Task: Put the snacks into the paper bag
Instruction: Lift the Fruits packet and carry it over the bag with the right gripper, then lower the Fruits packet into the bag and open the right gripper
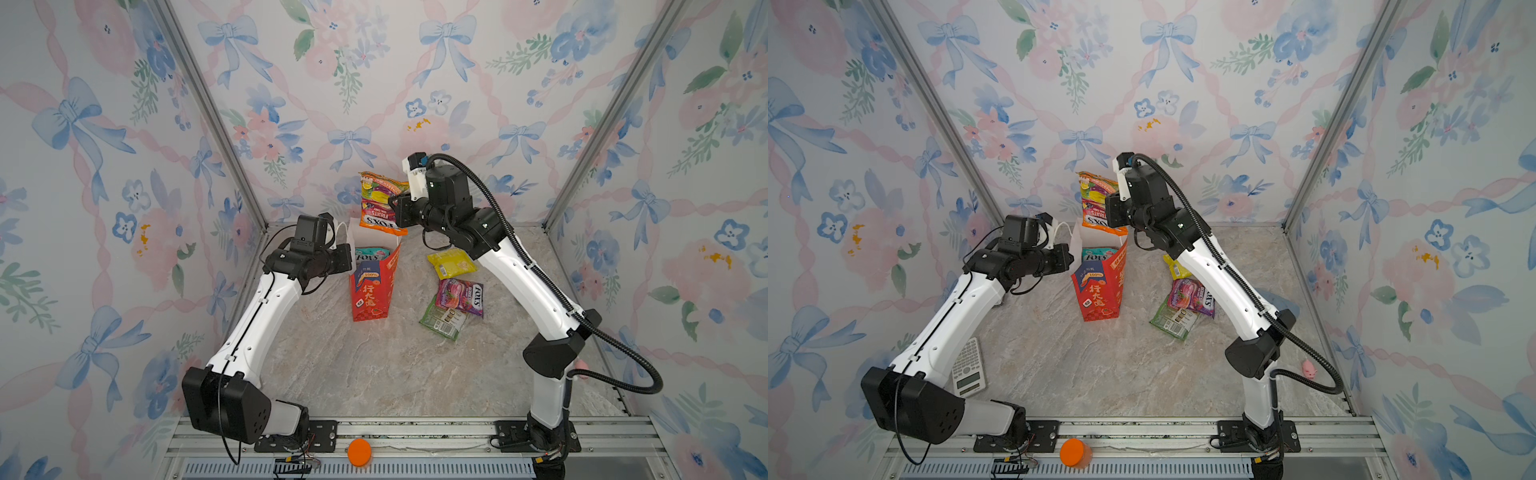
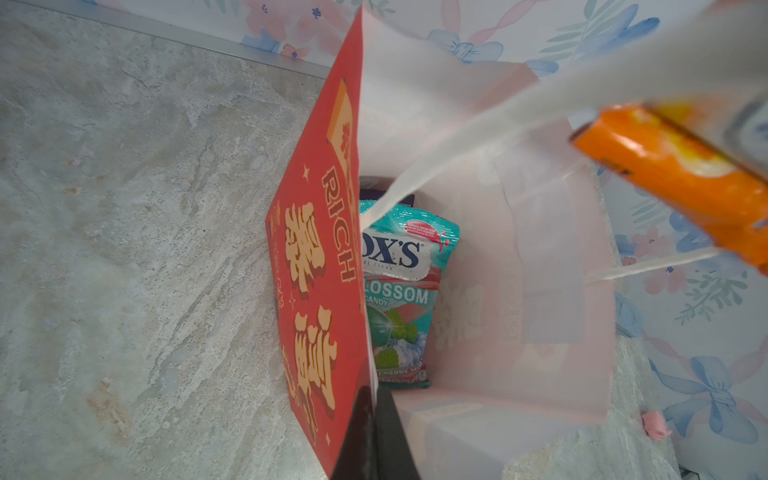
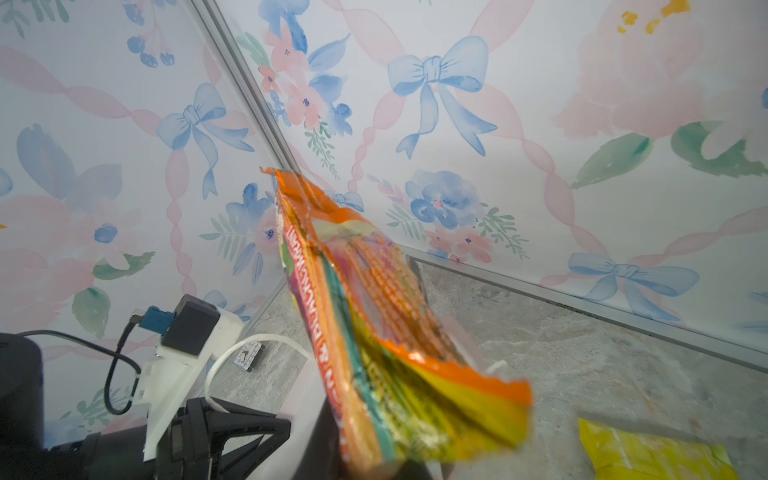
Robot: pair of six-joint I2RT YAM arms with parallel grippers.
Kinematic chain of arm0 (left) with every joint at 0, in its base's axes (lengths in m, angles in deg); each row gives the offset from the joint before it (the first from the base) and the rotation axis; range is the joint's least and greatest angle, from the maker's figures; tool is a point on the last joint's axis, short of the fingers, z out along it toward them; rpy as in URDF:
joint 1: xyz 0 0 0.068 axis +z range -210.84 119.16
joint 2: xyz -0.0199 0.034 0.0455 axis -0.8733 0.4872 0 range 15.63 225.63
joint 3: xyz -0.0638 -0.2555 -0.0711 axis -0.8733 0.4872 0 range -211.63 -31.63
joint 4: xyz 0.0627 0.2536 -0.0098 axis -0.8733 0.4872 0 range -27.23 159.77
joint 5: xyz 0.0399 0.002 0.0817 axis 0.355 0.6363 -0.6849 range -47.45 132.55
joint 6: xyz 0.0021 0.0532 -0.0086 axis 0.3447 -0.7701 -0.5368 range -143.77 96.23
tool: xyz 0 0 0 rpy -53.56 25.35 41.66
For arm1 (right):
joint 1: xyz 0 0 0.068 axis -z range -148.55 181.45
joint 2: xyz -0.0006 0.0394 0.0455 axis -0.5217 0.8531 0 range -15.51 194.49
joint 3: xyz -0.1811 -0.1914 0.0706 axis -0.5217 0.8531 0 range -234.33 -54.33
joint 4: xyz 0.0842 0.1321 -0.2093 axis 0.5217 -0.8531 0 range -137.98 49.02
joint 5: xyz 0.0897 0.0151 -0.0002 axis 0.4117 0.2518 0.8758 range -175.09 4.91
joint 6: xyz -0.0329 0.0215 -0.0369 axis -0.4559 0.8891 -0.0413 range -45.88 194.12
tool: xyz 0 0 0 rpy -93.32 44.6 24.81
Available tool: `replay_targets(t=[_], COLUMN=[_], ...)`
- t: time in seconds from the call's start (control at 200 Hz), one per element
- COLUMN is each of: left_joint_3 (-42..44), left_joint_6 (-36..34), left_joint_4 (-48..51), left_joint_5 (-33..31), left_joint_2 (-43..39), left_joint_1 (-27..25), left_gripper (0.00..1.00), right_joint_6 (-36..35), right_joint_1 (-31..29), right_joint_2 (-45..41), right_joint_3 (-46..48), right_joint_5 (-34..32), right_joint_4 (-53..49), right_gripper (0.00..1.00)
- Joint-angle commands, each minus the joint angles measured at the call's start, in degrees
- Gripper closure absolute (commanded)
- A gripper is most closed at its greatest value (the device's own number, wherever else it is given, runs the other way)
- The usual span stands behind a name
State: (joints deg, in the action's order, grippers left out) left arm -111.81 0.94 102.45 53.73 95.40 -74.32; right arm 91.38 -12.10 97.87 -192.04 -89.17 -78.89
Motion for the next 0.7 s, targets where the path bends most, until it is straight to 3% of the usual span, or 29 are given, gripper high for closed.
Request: replay_targets(t=[0.0,0.42,0.69], left_joint_3=[0.29,0.29,0.47], left_joint_6=[0.34,0.09,0.08], left_joint_4=[2.28,2.28,2.40], left_joint_5=[0.97,0.70,0.51], left_joint_2=[0.58,0.63,0.30], left_joint_1=[0.03,0.21,0.21], left_gripper=[1.00,1.00,1.00], right_joint_6=[-1.34,-1.12,1.23], right_joint_1=[-0.94,-0.48,-0.06], right_joint_2=[3.24,8.69,4.94], right_joint_3=[-6.25,-8.83,0.57], right_joint_5=[1.61,8.93,13.23], right_joint_4=[-2.64,-7.08,-3.78], right_gripper=[1.00,1.00,1.00])
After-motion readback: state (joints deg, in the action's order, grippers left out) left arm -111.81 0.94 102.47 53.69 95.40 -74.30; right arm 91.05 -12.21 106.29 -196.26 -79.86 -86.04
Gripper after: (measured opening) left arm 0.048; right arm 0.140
